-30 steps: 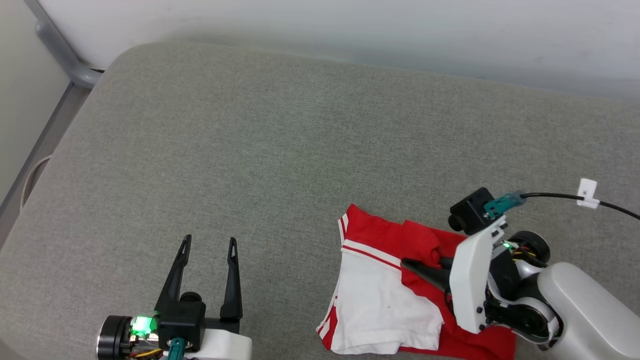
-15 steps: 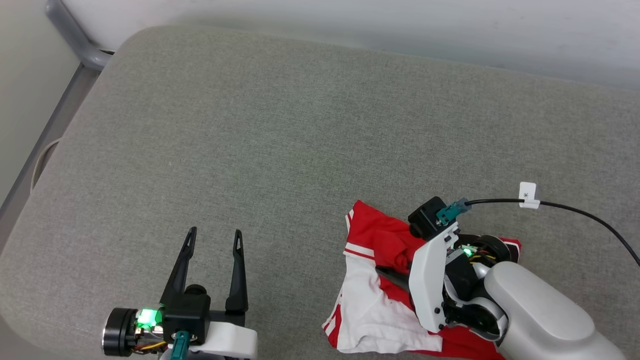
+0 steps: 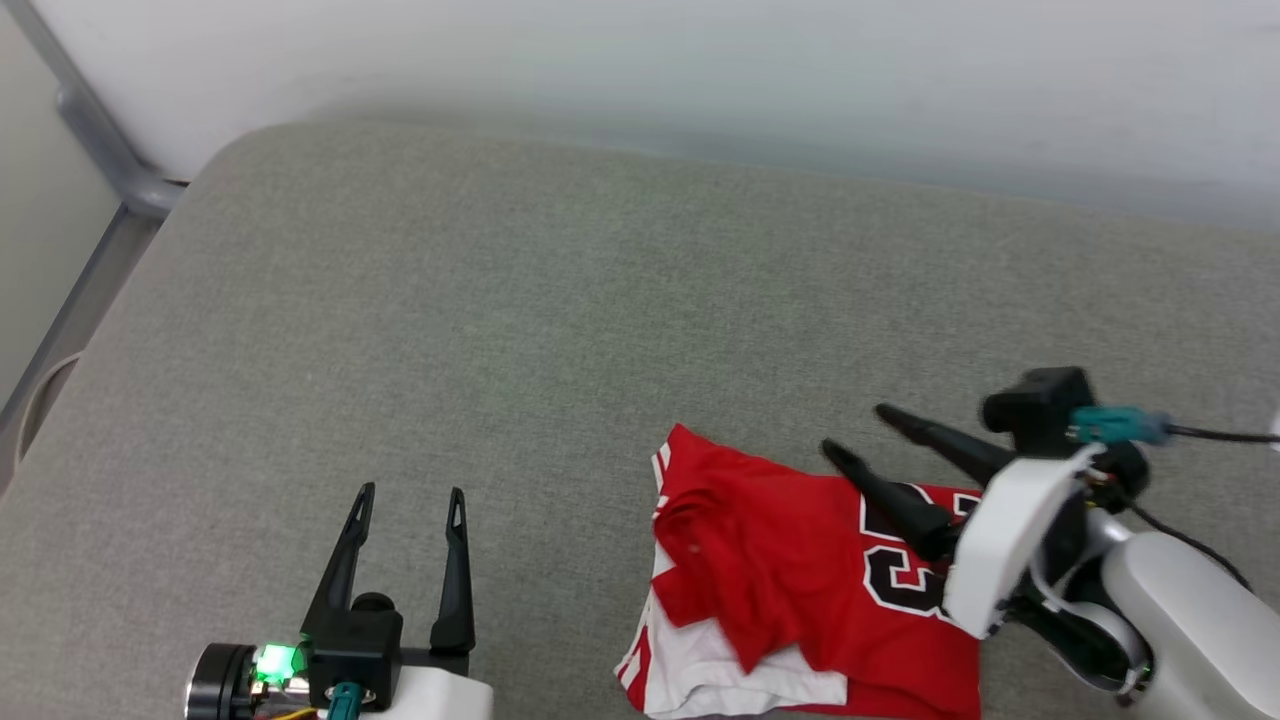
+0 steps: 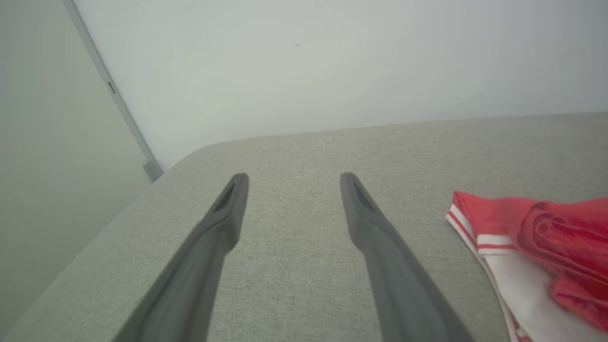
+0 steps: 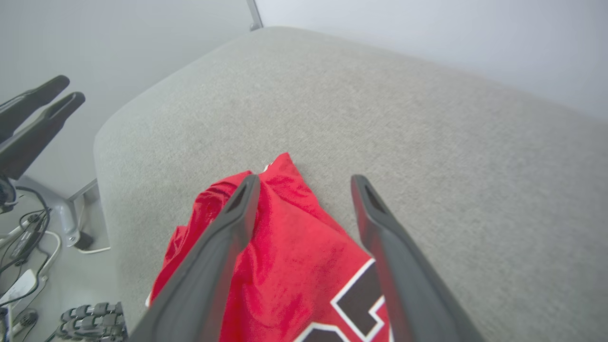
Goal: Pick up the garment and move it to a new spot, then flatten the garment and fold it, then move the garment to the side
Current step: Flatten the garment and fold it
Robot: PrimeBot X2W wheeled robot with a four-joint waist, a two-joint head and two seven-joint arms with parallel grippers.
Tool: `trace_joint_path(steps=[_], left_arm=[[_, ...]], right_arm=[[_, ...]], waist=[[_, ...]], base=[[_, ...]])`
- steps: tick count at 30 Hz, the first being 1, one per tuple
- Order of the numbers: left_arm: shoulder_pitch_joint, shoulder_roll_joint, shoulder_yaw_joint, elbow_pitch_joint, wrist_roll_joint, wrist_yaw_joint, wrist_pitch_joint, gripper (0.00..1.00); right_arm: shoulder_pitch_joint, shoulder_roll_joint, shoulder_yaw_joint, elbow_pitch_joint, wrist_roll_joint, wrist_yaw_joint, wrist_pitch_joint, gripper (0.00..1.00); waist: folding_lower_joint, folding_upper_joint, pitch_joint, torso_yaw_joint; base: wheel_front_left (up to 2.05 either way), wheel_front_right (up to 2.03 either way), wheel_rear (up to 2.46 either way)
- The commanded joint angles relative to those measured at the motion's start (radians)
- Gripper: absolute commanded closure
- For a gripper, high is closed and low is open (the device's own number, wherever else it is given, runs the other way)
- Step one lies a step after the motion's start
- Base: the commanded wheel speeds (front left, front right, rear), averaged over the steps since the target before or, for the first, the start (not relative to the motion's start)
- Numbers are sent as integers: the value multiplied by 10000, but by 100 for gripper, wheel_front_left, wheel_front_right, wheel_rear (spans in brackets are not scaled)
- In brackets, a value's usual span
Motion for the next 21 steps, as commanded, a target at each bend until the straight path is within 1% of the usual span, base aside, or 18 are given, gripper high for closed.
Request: trace_joint_path(steps=[1,3,5,8,10,12,14,16,18,21], left_arm=[[149,61,45,9,-21,-36,-22,0],[199,106,95,17,-39,-49,-22,0],[287,138,148,33,-61,-65,-22,0],[378,188,225,37,-93,-87,-22,0],[450,211,271,6,-94,-98,-22,0],[511,235,295,-4,-94,-135,-22,0],[544,248,309,24,-96,-149,-22,0],[574,241,329,25,-63,-115,-22,0],[625,235,333,16,-47,-102,-22,0],[729,243,322,16,-43,-132,-22,0]], right_arm=[[384,-111,-427,-182,-241,-8,-460,0],[733,-281,-1019,-396,-792,-8,-1084,0],[1169,-312,-1689,-467,-1565,-8,-1719,0],[1876,29,-2945,-510,-2783,-8,-2651,0],[2397,480,-3912,-556,-3436,-8,-3170,0],[2853,842,-4783,-717,-4328,-8,-3650,0],[3403,1501,-5604,-866,-4884,-8,-3931,0],[3811,1966,-6205,-1155,-5518,-8,-4103,0],[4273,2518,-6720,-1391,-5863,-11,-4207,0],[4873,3097,-7132,-1716,-6300,-10,-4272,0]], waist=[[0,0,-246,-258],[0,0,-381,-400],[0,0,-498,-545],[0,0,-662,-745],[0,0,-745,-878],[0,0,-816,-985],[0,0,-899,-1079],[0,0,-974,-1169],[0,0,-1047,-1242],[0,0,-1137,-1315]], base=[[0,0,0],[0,0,0],[0,0,0],[0,0,0],[0,0,0],[0,0,0],[0,0,0],[0,0,0],[0,0,0],[0,0,0]])
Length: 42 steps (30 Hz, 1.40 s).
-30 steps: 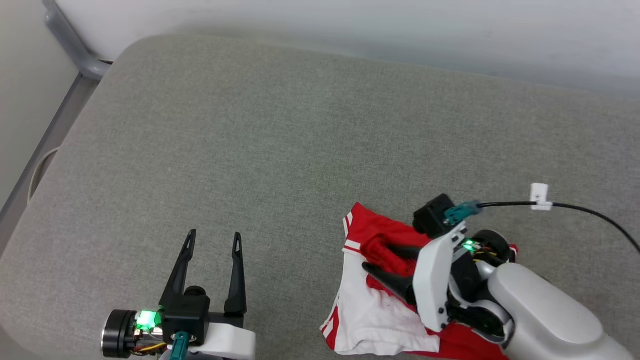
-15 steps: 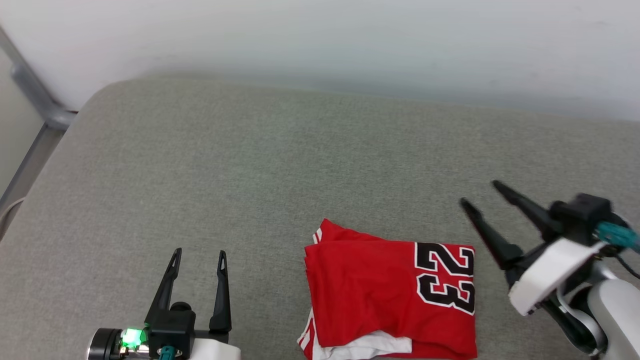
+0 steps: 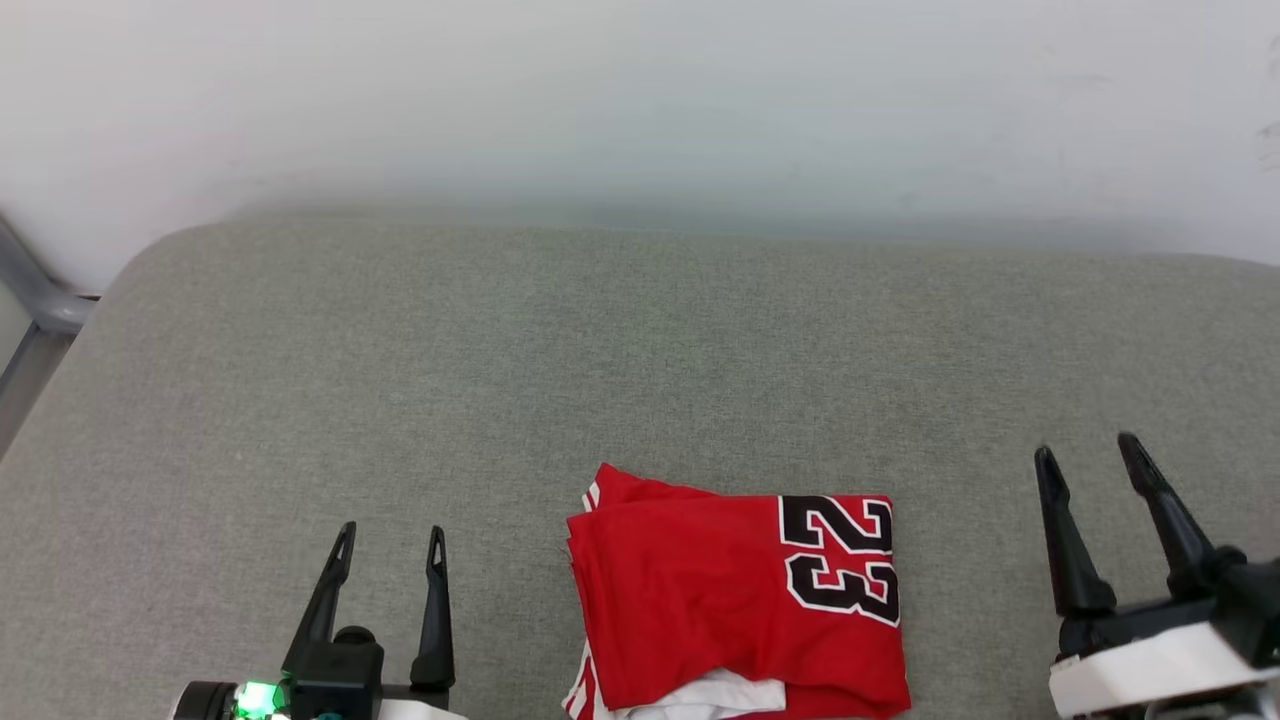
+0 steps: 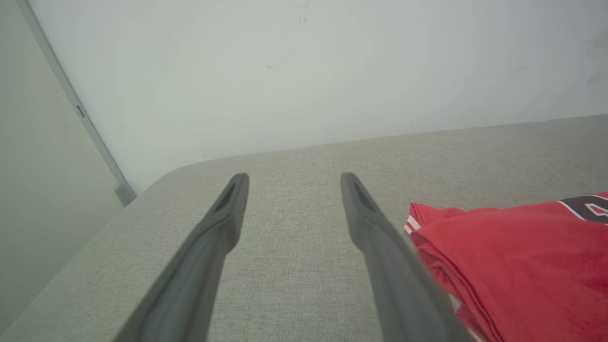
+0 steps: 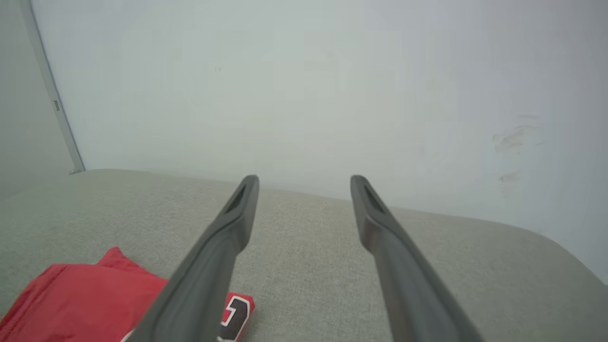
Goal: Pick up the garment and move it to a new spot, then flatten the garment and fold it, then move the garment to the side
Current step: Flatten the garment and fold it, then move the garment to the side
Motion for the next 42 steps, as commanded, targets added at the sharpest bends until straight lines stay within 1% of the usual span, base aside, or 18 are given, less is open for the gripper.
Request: trace_joint_path(steps=[1,6,11,19,30,33,35,38,41,42], left_arm=[[112,45,0,7,0,-4,-22,0],[224,51,-54,15,39,-32,-22,0],[307,49,-81,2,16,-75,-22,0],[366,36,-73,2,-34,-103,-22,0],[312,63,-56,30,-11,-150,-22,0],[260,44,-69,25,-21,-180,-22,0],[186,16,-94,7,-25,-181,-22,0],[82,-17,-97,-12,-41,-204,-22,0],[-19,-52,-108,6,-28,-203,-22,0],[-19,-52,-108,6,-28,-203,-22,0]], right_arm=[[178,151,-120,-104,-95,-12,-58,0],[983,739,-440,-532,-518,-10,-88,0],[1578,1112,-696,-913,-663,-10,-85,0],[1908,1290,-764,-973,-723,-10,-89,0],[1774,1321,-742,-919,-1005,-10,-90,0],[1396,1136,-776,-1003,-1052,-10,-92,0],[1073,826,-760,-1112,-1107,-10,-81,0],[337,277,-636,-1271,-890,-10,391,0],[-621,-444,-349,-1339,-455,-12,1190,0],[-621,-444,-349,-1339,-455,-12,1190,0]], waist=[[0,0,-47,-23],[0,0,-191,-50],[0,0,-274,-26],[0,0,-331,-43],[0,0,-286,52],[0,0,-216,126],[0,0,-119,184],[0,0,26,269],[0,0,153,352],[0,0,153,352]], base=[[0,0,0],[0,0,0],[0,0,0],[0,0,0],[0,0,0],[0,0,0],[0,0,0],[0,0,0],[0,0,0],[0,0,0]])
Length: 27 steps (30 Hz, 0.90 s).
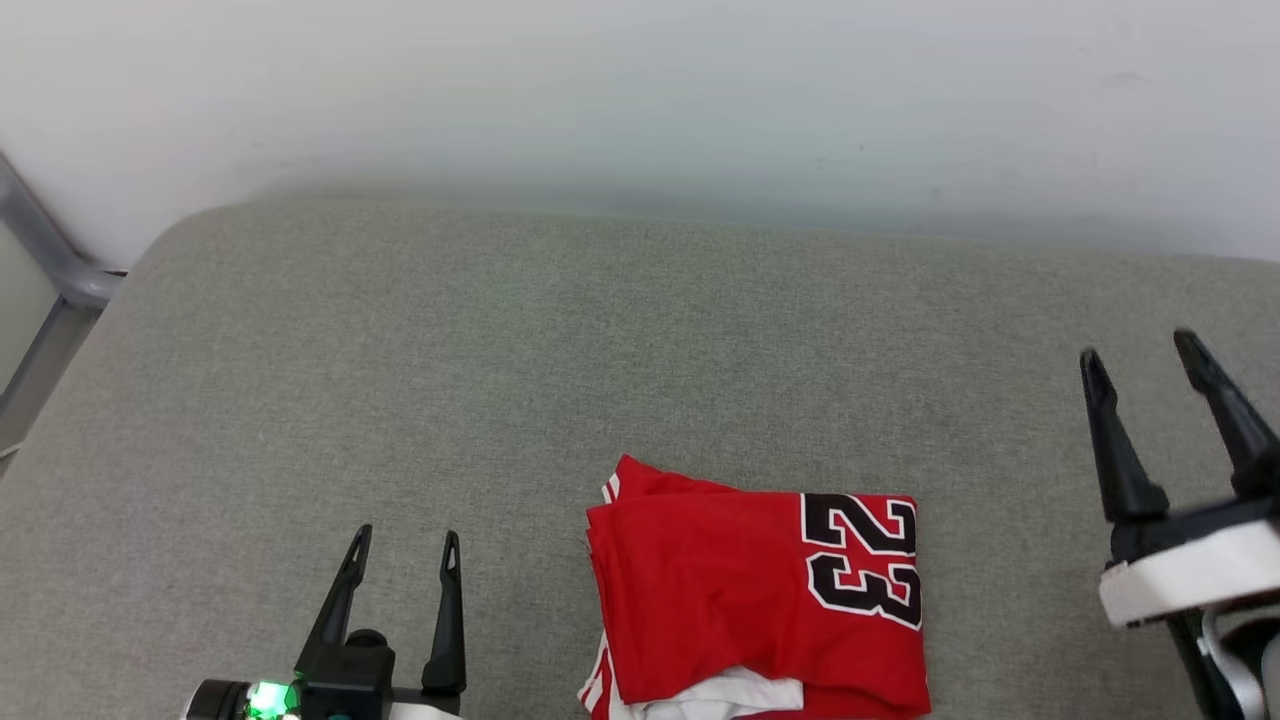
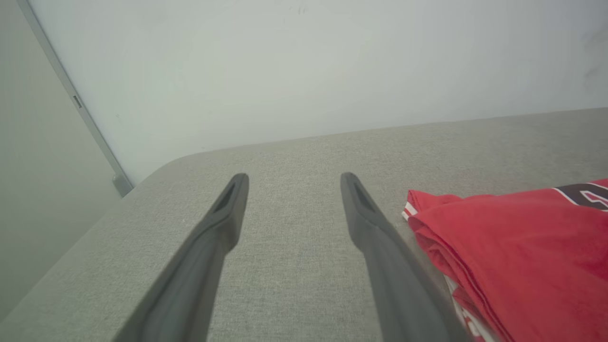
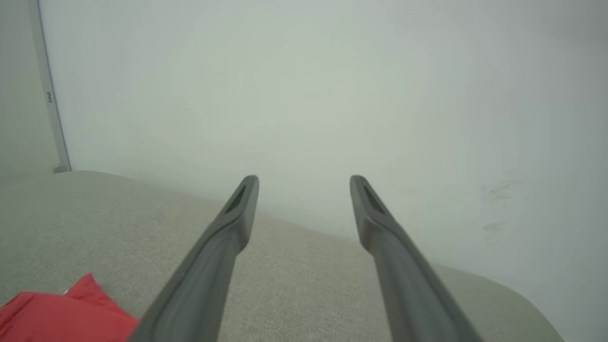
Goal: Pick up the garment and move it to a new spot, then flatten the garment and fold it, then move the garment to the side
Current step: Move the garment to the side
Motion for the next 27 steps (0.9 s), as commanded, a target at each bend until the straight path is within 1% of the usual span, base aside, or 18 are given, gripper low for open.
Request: trace_joint_path(steps=[1,2,3,7,9,14,17,20,22,27], left_arm=[[-148,-16,17,13,-29,-2,-22,0],[-215,-37,29,24,-38,-7,-22,0],[-215,-37,29,24,-38,-7,-22,0],[-314,-69,52,45,-53,-35,-22,0],[-373,-100,51,47,-50,-33,-22,0],[-423,-158,34,60,-36,-34,-22,0],[-518,-188,2,60,-28,-73,-22,0],[-652,-230,-49,61,-29,-83,-22,0],[-710,-267,-78,46,-38,-102,-22,0],[-903,-376,-143,26,-64,-147,-22,0]], right_arm=[[-477,-256,147,-72,219,-10,379,0],[-1073,-665,509,-14,623,-10,1263,0],[-1073,-665,509,-14,623,-10,1263,0],[-2110,-1345,1361,110,1864,-10,3455,0],[-2364,-1605,1804,296,2468,-10,4688,0],[-2662,-1879,2438,880,3740,-10,7408,0],[-2590,-1960,2596,1273,4366,-10,8647,0],[-2370,-1981,2660,1621,4915,-10,9597,0],[-2267,-1986,2750,1757,5153,-10,10018,0],[-2123,-1861,2901,2004,5424,-10,10305,0]], waist=[[1,0,84,65],[1,0,160,112],[1,0,160,112],[1,0,303,186],[1,0,357,215],[1,0,464,283],[1,0,557,358],[1,0,686,480],[1,0,794,562],[1,0,1153,782]], base=[[0,0,0],[0,0,0],[0,0,0],[0,0,0],[0,0,0],[0,0,0],[0,0,0],[0,0,0],[0,0,0],[0,0,0]])
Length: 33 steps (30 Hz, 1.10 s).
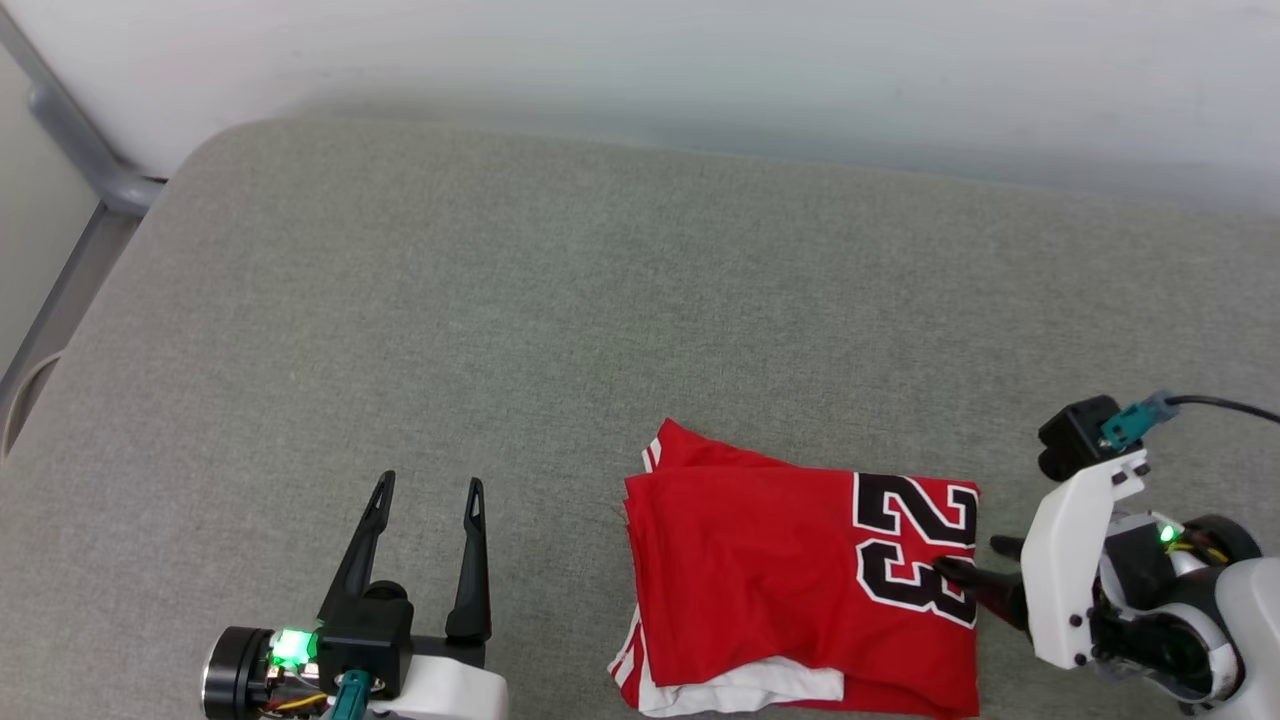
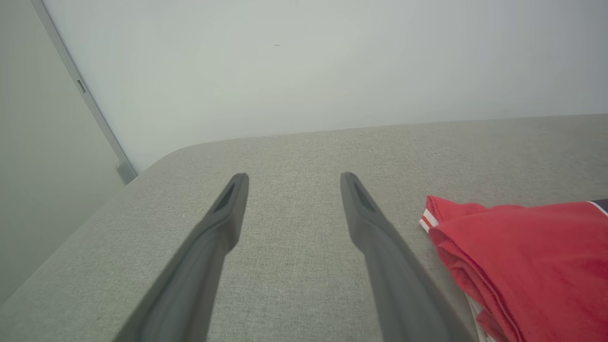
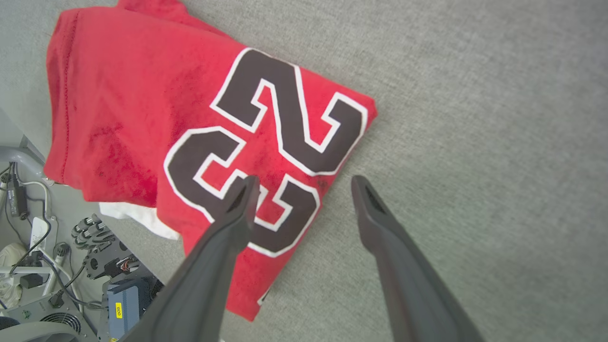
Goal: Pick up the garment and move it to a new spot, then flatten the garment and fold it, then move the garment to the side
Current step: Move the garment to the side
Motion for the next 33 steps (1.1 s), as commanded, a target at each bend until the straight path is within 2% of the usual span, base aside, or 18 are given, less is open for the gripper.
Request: trace_joint_path(steps=[1,10,17,19,26,33], left_arm=[[-136,-48,-18,3,-70,-25,-22,0],[-413,-151,-71,86,6,-100,-22,0],[-459,-186,-25,102,9,-94,-22,0],[-445,-196,-17,111,9,-87,-22,0],[-300,-221,8,149,21,-77,-22,0],[-146,-183,107,89,-12,-66,-22,0]], right_arm=[[131,119,69,137,72,-8,-19,0],[445,595,736,1442,50,-7,-461,0],[740,497,1527,1867,361,-5,-859,0],[543,466,1580,1831,435,-5,-1157,100],[-172,-68,1708,1484,422,-11,-2146,100],[-915,-1155,2281,799,-467,-11,-3432,100]], waist=[[-1,0,202,130],[-1,0,654,362],[-1,0,719,403],[-1,0,705,381],[-1,0,530,253],[-1,0,401,-285]], base=[[0,0,0],[0,0,0],[0,0,0],[0,0,0],[0,0,0],[0,0,0]])
